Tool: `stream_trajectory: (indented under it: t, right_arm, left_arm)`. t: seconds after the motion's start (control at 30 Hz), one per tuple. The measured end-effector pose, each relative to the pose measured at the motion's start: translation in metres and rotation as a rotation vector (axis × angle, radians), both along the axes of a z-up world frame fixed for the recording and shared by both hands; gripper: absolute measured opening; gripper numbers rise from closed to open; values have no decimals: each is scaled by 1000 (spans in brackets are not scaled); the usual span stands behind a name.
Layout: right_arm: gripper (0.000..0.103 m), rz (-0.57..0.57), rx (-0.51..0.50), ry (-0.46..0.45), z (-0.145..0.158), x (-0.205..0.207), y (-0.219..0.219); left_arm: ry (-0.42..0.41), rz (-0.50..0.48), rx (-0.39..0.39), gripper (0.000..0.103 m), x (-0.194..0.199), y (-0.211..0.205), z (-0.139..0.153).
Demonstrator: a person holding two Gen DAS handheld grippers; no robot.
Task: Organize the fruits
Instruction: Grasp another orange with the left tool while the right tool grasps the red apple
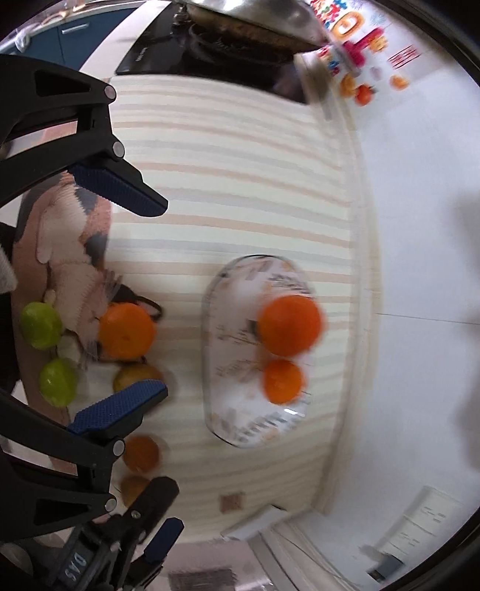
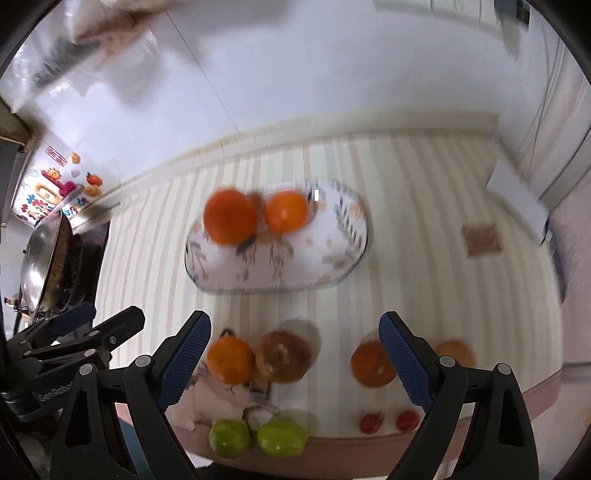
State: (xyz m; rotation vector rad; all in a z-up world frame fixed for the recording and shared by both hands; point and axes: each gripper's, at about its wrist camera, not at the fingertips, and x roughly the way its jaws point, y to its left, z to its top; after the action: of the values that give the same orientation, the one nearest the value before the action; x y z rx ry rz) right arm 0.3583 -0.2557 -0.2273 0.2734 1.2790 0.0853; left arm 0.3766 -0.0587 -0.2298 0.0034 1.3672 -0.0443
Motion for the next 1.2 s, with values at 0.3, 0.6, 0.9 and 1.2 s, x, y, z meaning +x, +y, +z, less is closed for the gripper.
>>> stream_trajectory:
  t: [0.3,0.6,0.9,1.2]
  right_arm:
    - [92,-104,136,171,-83,-11,-22]
    - [92,-105,172,183,-96,-12,-24]
    - [92,-45,178,197,-96,-2,2]
    - [88,34,110,244,-124,6,34]
  left_arm:
    - [244,-53,-54,89,-7,-17,-99]
    - [279,-73,-159,64,-9,-24,-130]
    - [236,-57,-64,63,-14,-17,-125]
    - [261,6,-80,65,-6,11,-130]
